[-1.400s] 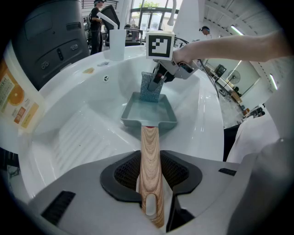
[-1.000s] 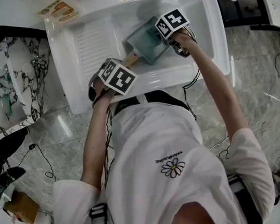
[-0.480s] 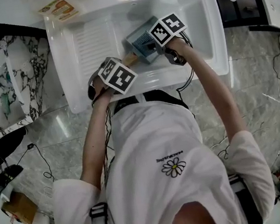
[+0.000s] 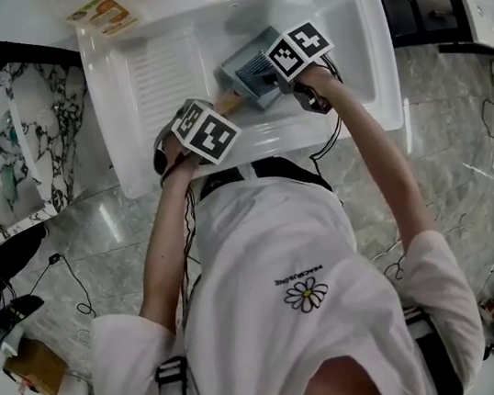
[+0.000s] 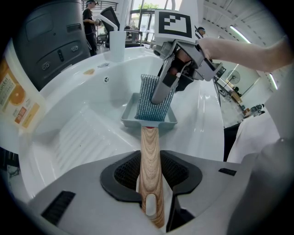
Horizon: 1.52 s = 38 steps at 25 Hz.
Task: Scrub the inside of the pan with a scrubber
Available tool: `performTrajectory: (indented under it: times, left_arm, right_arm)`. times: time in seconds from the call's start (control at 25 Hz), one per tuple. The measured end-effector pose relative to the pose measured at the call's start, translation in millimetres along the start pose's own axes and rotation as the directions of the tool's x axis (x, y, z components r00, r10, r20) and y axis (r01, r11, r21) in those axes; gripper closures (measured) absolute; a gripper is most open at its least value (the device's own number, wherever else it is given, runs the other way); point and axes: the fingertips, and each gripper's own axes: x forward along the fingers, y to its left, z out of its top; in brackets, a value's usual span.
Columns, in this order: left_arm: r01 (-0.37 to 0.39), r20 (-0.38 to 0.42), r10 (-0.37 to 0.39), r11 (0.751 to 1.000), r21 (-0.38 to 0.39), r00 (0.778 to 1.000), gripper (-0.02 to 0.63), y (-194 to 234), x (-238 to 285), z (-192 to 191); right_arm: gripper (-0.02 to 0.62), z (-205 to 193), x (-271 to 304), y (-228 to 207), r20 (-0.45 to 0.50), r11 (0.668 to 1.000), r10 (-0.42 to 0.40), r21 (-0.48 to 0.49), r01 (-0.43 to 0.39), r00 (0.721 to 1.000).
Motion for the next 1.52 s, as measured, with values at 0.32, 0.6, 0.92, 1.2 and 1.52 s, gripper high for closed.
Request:
performTrajectory:
  times: [0.32, 0.6, 0.92, 1.2, 1.52]
  left_arm:
    - [0.000, 0.001, 0.000, 1.000, -0.003, 1.000, 0.466, 1, -2, 1]
    - [0.005, -0.001, -0.005, 1.000, -0.008, 1.000, 0.466, 1, -1, 2]
    - [0.003, 0.000, -0.003, 1.000, -0.009, 1.000, 0.466, 0, -3, 2]
    - [0.001, 0.003, -0.001, 1.000, -0.008, 1.000, 0.466, -1, -1, 2]
    - [0.007, 0.003, -0.007, 1.000, -0.003, 1.000, 0.466, 1, -2, 2]
  right_arm:
    - [0.539, -4, -49, -92, 0.043, 0.965, -0.260, -0.033, 0.262, 0.965]
    - [0.539, -22, -48, -125, 0.033, 0.927, -0.364, -0.087, 0.365, 0.931]
    - [0.539, -23, -34, -118, 0.004, 0.926, -0.369, -0.083, 0.368, 0.929]
    - [0.539, -25, -17, -96, -0.053, 0.956, -0.293, -0.047, 0.291, 0.955]
    - [0.540, -23, -8, -45, -0.043, 0.990, -0.135, 0.024, 0.136, 0.990]
